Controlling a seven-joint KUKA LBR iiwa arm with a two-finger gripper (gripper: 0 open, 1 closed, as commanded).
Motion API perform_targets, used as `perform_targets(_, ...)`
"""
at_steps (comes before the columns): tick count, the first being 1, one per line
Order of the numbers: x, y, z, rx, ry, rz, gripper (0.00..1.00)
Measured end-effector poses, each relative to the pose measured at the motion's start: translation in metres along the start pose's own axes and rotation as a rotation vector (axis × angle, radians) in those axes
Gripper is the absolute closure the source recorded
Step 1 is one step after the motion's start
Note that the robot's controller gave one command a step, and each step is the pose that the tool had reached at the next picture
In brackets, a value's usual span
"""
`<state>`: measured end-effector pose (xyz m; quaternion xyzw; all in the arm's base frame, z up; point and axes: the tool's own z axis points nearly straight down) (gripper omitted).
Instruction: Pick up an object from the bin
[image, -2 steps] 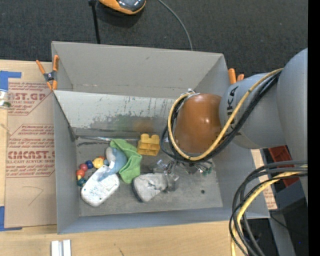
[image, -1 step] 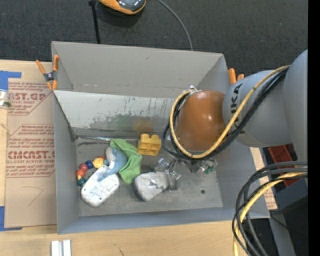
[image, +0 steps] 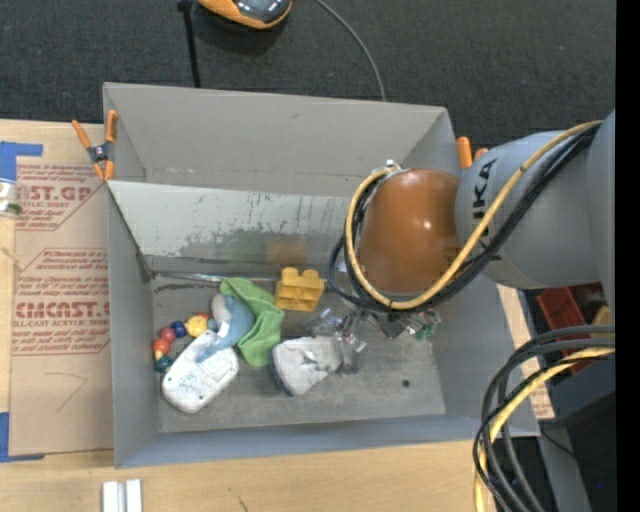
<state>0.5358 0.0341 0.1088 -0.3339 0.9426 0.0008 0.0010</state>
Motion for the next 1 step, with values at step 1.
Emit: perform_targets(1, -0.002, -0.0011, -0.0102, 0.004, -0.006, 0.0, 1.0)
